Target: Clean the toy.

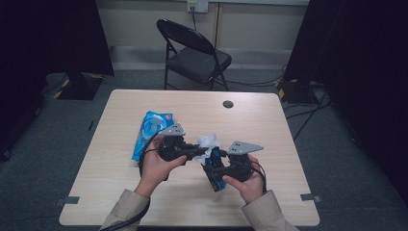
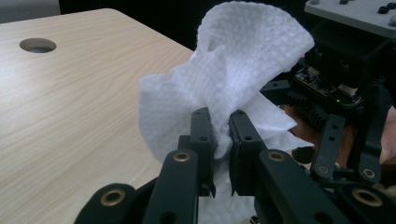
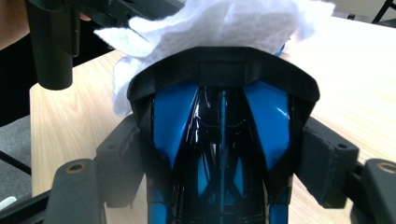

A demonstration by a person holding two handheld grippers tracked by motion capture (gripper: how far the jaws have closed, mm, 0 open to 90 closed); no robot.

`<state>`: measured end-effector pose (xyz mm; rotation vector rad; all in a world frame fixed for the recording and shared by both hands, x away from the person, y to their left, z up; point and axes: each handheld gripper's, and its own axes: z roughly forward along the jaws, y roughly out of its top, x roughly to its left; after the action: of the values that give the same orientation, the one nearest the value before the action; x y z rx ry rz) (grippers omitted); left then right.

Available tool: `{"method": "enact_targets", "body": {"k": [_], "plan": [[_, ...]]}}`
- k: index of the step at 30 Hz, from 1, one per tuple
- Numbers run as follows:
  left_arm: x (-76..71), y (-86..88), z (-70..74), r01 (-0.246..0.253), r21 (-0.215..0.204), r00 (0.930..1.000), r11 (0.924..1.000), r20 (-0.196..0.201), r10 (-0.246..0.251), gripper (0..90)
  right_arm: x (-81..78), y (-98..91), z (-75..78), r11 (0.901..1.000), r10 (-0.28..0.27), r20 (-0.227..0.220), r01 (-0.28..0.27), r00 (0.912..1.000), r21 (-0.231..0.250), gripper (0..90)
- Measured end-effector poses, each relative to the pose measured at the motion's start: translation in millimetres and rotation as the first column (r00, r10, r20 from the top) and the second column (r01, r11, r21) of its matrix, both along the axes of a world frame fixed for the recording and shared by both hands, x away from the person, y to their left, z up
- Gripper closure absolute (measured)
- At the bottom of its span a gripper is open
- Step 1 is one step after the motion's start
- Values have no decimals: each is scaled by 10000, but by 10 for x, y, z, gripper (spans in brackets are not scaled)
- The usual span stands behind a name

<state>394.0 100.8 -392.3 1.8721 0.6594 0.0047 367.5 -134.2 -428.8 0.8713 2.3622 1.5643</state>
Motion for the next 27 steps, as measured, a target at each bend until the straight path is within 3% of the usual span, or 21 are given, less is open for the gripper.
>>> {"method": "enact_targets", "body": {"k": [7, 13, 21, 27], "plan": [[56, -46, -10, -179, -14, 9998, 9998, -9, 179, 820, 7, -26, -12, 9999, -100, -27, 100, 9999, -52, 258], [135, -96, -17, -253, 7, 9997, 9997, -39, 253, 821, -37, 36, 24, 9996, 274, 83, -274, 9996, -16, 258], [201, -168, -49, -261, 81, 9997, 9996, -26, 261, 821, -63, 56, 45, 9993, 379, 136, -379, 9992, -3, 258], [275, -181, -132, -369, 171, 9988, 9992, -314, 374, 819, -102, 107, 76, 9982, 606, 252, -607, 9978, 6, 258]]}}
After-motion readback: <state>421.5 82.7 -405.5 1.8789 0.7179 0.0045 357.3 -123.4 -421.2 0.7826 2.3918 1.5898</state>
